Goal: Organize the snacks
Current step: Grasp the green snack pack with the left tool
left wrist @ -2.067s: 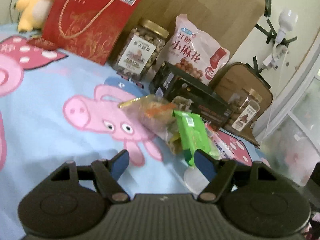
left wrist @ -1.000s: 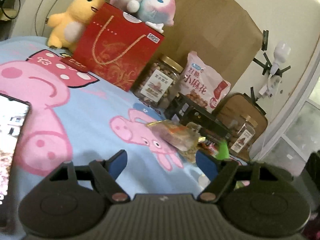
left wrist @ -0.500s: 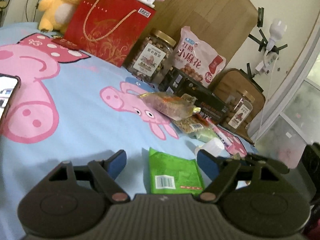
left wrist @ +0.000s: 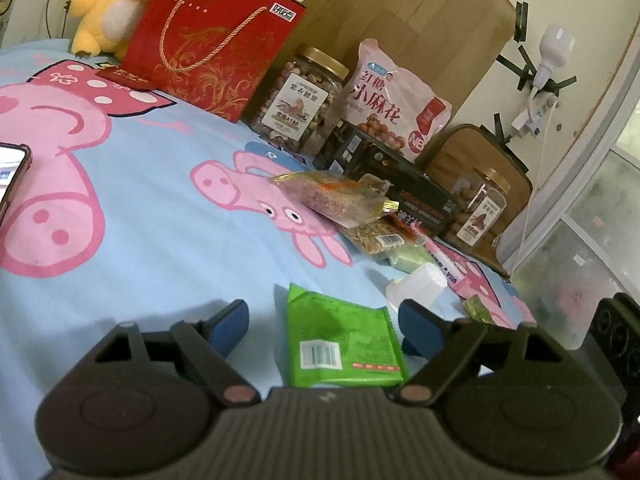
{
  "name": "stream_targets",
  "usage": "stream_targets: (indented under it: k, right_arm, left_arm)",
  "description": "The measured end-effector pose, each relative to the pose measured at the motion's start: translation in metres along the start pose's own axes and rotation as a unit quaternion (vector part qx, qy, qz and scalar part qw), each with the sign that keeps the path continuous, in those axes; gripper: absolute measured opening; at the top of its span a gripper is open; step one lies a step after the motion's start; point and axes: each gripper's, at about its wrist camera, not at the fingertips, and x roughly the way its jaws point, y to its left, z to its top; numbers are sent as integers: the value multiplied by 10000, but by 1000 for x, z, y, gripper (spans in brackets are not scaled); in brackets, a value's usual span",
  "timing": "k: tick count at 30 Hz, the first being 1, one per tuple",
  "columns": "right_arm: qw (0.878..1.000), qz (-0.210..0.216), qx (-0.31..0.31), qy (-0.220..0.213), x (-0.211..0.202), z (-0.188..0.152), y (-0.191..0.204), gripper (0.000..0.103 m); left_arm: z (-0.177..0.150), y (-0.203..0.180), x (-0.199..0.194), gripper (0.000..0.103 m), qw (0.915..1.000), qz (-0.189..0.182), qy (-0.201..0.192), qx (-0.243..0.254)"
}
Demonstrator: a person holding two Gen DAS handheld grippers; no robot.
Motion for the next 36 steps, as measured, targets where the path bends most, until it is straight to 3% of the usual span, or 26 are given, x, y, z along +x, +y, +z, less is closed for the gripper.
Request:
stream_targets:
  k: [10, 13, 15, 17, 18, 23, 32, 36]
  right_arm:
    - [10000, -48, 72, -10, 9, 3, -1, 71]
    - [9999, -120, 28, -47, 12, 4, 2, 61]
    - [9999, -143, 12, -96, 11, 4, 2, 46]
    - [9997, -164, 58, -149, 10, 4, 0, 35]
    - [9996, -186, 103, -165, 10, 4, -1, 34]
    - [9992, -223, 266, -213, 7, 2, -6, 35]
    - [9994, -201, 240, -177, 8, 2, -5, 52]
    - [9992, -204, 277, -183, 8, 2, -6, 52]
  left_arm:
    - [-2, -4, 4, 83, 9999, -63, 57, 121]
    - [-3, -5, 5, 83, 9998, -123, 82, 145]
    - [-4, -6, 6, 75, 9996, -176, 126, 168]
    - [-4, -7, 7, 73, 9995, -206, 147, 187]
    - [-4, -7, 7, 73, 9995, -215, 150, 189]
    - [-2, -3, 6, 75, 9995, -262, 175, 55]
    - [1, 0, 5, 79, 9996, -221, 156, -30]
    - [1, -1, 5, 79, 9996, -235, 163, -21]
